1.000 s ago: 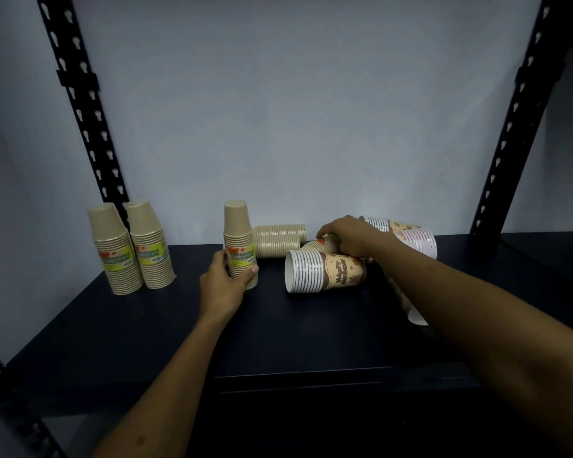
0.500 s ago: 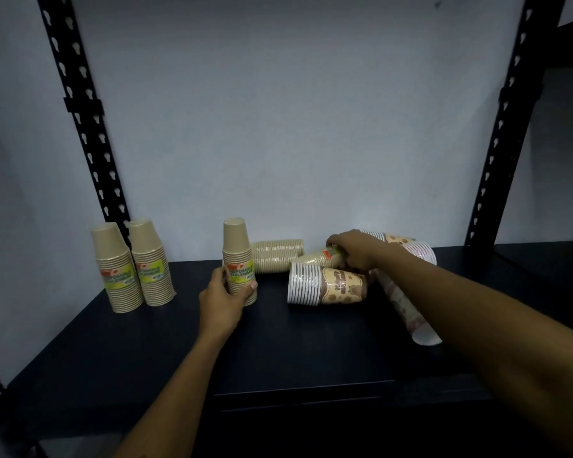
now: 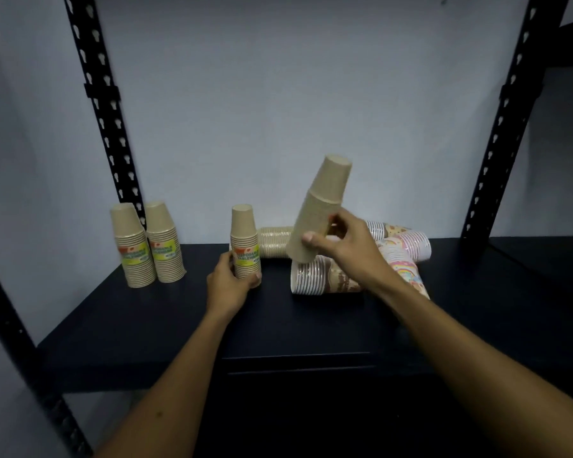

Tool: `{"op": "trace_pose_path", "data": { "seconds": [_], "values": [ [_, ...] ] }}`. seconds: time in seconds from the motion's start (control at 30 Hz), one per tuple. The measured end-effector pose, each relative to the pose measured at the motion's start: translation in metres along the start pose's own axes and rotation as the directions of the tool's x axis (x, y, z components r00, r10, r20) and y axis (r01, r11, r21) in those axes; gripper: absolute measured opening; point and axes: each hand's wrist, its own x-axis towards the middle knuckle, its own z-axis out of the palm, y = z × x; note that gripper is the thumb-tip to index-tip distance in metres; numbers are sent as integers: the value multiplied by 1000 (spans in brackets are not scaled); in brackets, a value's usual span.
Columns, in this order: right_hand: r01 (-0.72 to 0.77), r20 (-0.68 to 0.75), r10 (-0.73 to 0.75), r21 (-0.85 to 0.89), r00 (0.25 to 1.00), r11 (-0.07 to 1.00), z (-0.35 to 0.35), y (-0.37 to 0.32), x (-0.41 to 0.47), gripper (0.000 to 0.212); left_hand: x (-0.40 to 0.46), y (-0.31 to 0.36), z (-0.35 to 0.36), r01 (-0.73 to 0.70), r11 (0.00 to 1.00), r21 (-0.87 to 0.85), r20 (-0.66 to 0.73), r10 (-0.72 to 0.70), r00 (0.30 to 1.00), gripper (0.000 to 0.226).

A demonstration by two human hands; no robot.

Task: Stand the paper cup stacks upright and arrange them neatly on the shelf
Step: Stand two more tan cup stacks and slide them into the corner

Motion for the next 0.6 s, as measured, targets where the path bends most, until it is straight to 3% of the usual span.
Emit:
{"op": "trace_pose_path", "data": {
  "seconds": [0.07,0.2,0.43,0.6],
  "values": [
    [-34,103,27,67,994,997,17,7,-31,35,-2,-1,-2,9,1000,11,10,-9,1000,67],
    [-128,274,108,56,956,990,37,31,-58,45,-8,-1,-5,23,998,63,-21,-21,1000,63],
    [-106,127,115,-76,985,991,44,54,-31,40,-15,4,-8,51,998,30,-44,-50,998,57],
    [-105,37,111,-137,993,985,55,69,-12,49,-14,2,-9,36,998,-41,28,-35,999,65]
  ]
}}
